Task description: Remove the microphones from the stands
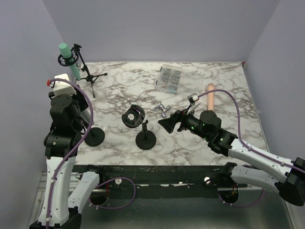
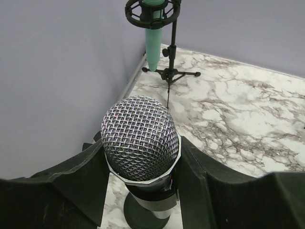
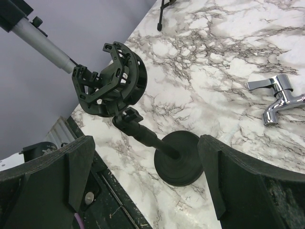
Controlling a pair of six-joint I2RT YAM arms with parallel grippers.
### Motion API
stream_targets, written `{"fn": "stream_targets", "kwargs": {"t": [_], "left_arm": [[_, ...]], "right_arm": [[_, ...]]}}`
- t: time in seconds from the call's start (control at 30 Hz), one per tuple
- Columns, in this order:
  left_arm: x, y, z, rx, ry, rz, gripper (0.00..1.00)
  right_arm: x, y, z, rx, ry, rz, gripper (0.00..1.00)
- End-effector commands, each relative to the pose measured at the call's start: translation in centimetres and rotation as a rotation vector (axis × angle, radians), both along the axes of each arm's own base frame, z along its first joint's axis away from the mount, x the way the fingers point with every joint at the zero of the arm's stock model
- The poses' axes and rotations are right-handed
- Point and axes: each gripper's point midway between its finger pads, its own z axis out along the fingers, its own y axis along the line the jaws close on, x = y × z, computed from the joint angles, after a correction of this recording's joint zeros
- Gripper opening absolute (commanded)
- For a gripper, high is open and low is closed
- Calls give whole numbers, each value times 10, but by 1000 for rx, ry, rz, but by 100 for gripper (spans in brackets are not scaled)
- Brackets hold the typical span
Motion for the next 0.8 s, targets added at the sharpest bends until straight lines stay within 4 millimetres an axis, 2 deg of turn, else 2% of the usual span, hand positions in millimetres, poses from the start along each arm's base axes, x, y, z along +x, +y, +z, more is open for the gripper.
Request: {"fn": "stream_targets", "kwargs": {"t": [0.0, 0.27, 0.37, 0.57, 0.77], "left_arm": [[8, -17, 27, 3, -96, -94, 0], [0, -41, 56, 145, -189, -215, 0], [-2, -54, 59, 158, -212, -291, 0], [3, -64, 44, 107, -210, -323, 0], [14, -57, 29, 18, -128, -211, 0]], "right_arm": [[5, 0, 2, 6, 3, -25, 100], [6, 8, -2, 10, 23, -5, 100], [0, 16, -2, 1, 23, 51, 100], [-4, 28, 6, -37, -15, 139, 100], [-6, 41, 16, -49, -36, 204, 100]]}}
